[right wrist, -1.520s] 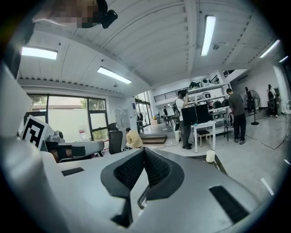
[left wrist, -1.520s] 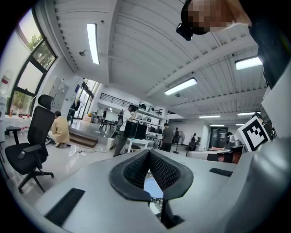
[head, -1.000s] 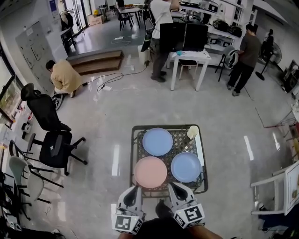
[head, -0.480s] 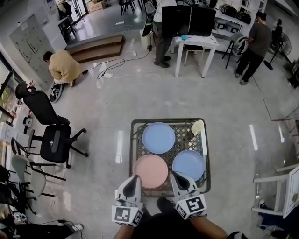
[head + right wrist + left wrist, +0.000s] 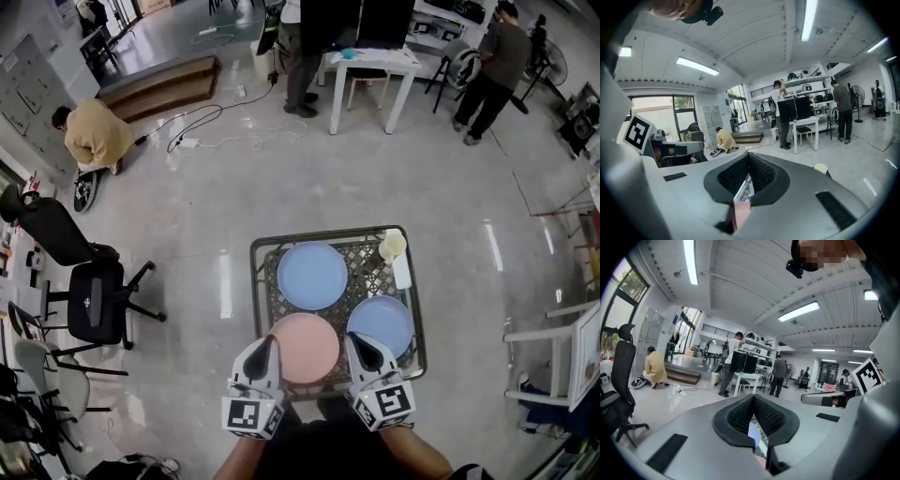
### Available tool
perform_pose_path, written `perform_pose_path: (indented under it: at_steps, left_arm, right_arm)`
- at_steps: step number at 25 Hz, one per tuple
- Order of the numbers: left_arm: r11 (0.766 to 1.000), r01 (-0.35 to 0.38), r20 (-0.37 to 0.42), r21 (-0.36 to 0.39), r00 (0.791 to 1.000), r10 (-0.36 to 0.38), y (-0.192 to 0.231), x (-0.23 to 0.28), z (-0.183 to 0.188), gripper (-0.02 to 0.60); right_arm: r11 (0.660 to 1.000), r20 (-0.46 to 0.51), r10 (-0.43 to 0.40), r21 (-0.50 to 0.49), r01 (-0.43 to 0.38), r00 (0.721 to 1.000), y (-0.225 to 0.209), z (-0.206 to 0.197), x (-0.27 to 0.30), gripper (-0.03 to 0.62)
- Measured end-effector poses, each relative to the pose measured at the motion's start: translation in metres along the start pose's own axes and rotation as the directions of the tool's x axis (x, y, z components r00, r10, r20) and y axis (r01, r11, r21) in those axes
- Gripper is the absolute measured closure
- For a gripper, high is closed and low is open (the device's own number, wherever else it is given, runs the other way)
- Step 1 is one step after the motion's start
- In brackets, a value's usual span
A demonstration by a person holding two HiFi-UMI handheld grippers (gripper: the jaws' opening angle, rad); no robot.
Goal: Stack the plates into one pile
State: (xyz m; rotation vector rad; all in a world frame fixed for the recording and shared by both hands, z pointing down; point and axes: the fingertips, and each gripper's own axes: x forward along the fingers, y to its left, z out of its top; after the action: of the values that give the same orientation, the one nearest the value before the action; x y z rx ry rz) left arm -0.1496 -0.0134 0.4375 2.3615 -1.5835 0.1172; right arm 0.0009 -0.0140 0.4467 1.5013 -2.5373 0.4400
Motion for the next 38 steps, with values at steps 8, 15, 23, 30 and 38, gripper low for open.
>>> perform_pose_path:
  at_steps: [8, 15, 23, 30, 38]
  left_arm:
    - [0.998, 0.054, -0.107, 0.022, 0.993, -0.051, 0.033, 0.055, -0.023, 0.566]
    - [0.998, 0.053, -0.169, 0.023, 0.984, -0.048, 0.055, 0.092, -0.053, 0.566]
    - [0.996, 0.069, -0.243, -0.05, 0.967, -0.08, 0.07, 0.13, -0.106, 0.564]
    - [0.995, 0.035, -0.355, -0.089, 0.933, -0.065, 0.093, 0.157, -0.159, 0.512]
    - [0.991, -0.002, -0.464, -0.132, 0.884, -0.06, 0.112, 0.186, -0.221, 0.442]
  right_arm:
    - [0.993, -0.062, -0.107, 0.045, 0.11, 0.992, -0.025, -0.018, 0.044, 0.585]
    - [0.987, -0.144, -0.146, 0.049, 0.155, 0.979, -0.046, -0.053, 0.081, 0.585]
    - [0.97, -0.242, -0.208, 0.074, 0.232, 0.948, -0.081, -0.104, 0.112, 0.585]
    - [0.957, -0.334, -0.232, 0.09, 0.276, 0.913, -0.104, -0.149, 0.136, 0.583]
    - [0.932, -0.463, -0.233, 0.145, 0.333, 0.855, -0.134, -0.218, 0.162, 0.534]
